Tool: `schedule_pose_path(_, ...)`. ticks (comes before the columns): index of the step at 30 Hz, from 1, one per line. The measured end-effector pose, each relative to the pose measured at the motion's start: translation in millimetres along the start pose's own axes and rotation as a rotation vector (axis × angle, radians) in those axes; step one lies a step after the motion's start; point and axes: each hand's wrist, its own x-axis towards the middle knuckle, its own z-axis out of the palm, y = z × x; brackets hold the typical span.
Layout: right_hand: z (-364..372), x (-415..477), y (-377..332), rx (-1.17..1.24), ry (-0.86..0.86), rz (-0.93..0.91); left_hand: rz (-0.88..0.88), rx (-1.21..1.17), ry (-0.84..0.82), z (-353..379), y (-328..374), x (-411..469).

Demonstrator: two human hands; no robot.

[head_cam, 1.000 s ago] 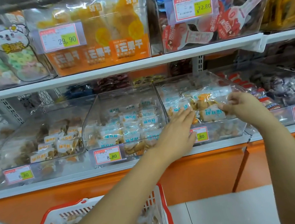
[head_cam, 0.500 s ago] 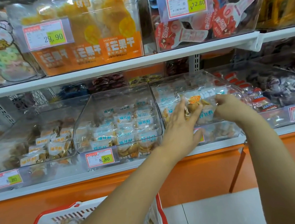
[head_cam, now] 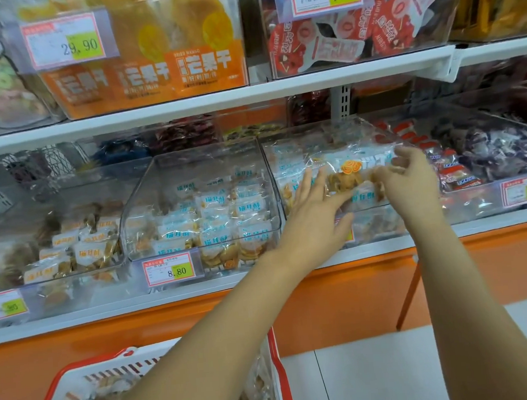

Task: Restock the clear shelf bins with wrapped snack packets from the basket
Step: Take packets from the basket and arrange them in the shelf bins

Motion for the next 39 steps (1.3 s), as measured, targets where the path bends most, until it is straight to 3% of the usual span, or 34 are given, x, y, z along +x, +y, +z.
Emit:
schedule_pose_path(2, -1.6, -12.9, -6.2, -0.065, 0.205, -0.163, -0.002, -0.049, 0.065, -3.4, -4.0, -14.1)
schedule_pose_path(4, 1.1, -29.9, -17.9, -0.055, 0.247, -0.322, -0.012, -0.134, 0.157, -8.5, -8.3, -34.5)
schedule_pose_path(8, 34.3, -73.4, -33.2, -0.204, -0.222, -0.582, -0.106, -0.242, 0.325, -17.6, -26.4, -92.6)
schedule_pose_path(13, 93.8, -142.9, -9.6, -0.649, -0.764, -0.717, -0.403, -0.223, 0.282, -12.1, -77.2, -181.4)
schedule_pose_path(16, 109.5, -161.3, 11.8, -0.584, -0.748, -0.648, -0.536, -0.248, 0.235, -9.0, -97.0, -221.2)
schedule_pose_path(21, 91.8, -141.6, 0.3, -0.226, -0.295, -0.52, -0.53, -0.307, 0.261, -19.6, -91.6, -221.1)
schedule_pose_path(25, 56.4, -100.2, -10.9, -0.157, 0.097, -0.476, -0.41, -0.287, 0.307, -30.0, -74.8, -186.9)
schedule_pose_path(27, 33.2, -73.7, -8.9, -0.159, 0.196, -0.308, -0.366, -0.279, 0.321, -35.0, -65.7, -168.0)
schedule_pose_path(29, 13.6, -46.8, -1.4, -0.179, 0.144, -0.089, -0.302, -0.269, 0.319, -38.8, -56.1, -148.7)
schedule_pose_path(32, -0.3, -28.2, -2.9, -0.32, -0.074, 0.129, -0.199, -0.22, 0.283, -40.5, -40.8, -117.9)
schedule_pose_path(39, -13.9, -15.4, -30.3, -0.506, -0.314, 0.141, -0.03, -0.003, 0.064, -29.4, -23.6, -49.8)
